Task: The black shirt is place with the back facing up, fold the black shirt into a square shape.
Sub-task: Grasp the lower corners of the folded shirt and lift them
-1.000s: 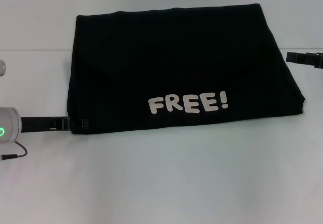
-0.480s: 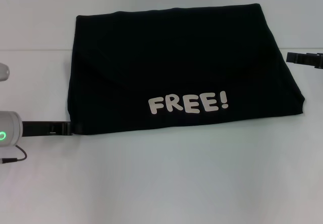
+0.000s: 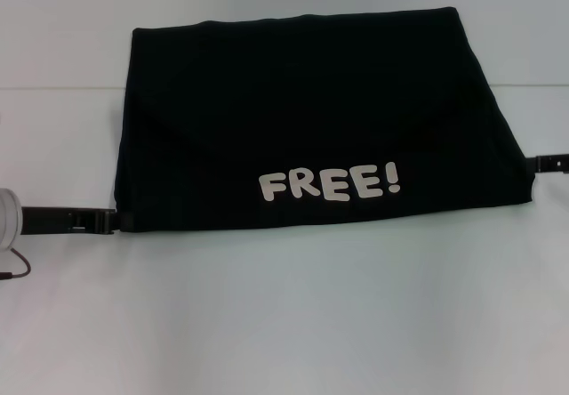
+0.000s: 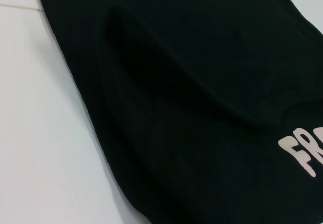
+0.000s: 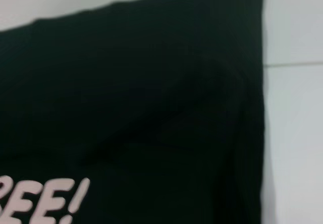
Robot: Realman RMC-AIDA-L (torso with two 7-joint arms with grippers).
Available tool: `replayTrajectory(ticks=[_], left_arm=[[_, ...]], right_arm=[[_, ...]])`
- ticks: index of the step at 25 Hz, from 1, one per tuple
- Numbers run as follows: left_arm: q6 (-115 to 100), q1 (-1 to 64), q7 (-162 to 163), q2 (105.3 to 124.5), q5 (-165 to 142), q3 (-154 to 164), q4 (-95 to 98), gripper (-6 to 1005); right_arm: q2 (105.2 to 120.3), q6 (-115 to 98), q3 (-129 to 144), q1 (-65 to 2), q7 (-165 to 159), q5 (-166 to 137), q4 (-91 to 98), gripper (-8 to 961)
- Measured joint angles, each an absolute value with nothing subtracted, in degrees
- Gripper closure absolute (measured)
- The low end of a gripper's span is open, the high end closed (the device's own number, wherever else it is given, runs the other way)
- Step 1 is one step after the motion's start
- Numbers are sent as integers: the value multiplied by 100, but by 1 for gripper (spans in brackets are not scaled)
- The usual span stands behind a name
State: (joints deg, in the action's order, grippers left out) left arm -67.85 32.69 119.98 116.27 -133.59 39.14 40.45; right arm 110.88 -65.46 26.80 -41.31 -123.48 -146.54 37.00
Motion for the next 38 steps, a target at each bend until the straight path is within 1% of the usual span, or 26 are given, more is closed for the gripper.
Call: replayTrajectory(ticks=[4, 8, 11, 14, 17, 23, 28, 33, 38], left_arm=[[-6790, 3278, 11929, 11620, -13359, 3912, 4039, 1001], [-6762, 3309, 11910, 11619, -13359, 3917, 4015, 1001], [-6756, 3313, 11909, 11619, -13359, 3921, 4014, 1001], [-6751, 3331, 11909, 11619, -13359, 3921, 4010, 1001], [-6748, 3339, 11904, 11619, -13359, 3920, 4004, 1001], [-6739, 3340, 11901, 11617, -13359, 3901, 3996, 1001], [-6725, 3340, 11900, 11612, -13359, 3896, 3996, 1001], [-6680, 3321, 11901, 11610, -13359, 3882, 3989, 1001], [-7142, 3246, 11930, 11593, -13334, 3847, 4125, 1001]], right_arm=[[11125, -6430, 2748, -4123, -12451, -14753, 3646, 177], [11195, -6352, 2813, -4151, -12423, -14741, 3605, 179], [11256, -6253, 2937, -4221, -12421, -14716, 3537, 179], [11283, -6012, 3020, -4317, -12422, -14715, 3348, 177], [11284, -5699, 3162, -4445, -12453, -14735, 3004, 245], [11296, -5665, 3351, -4469, -12449, -14683, 2936, 449], [11233, -5961, 3349, -4369, -12349, -14489, 3034, 700], [11207, -6171, 3295, -4267, -12242, -14460, 3046, 802], [11219, -6895, 3260, -3988, -12119, -14452, 3383, 904]])
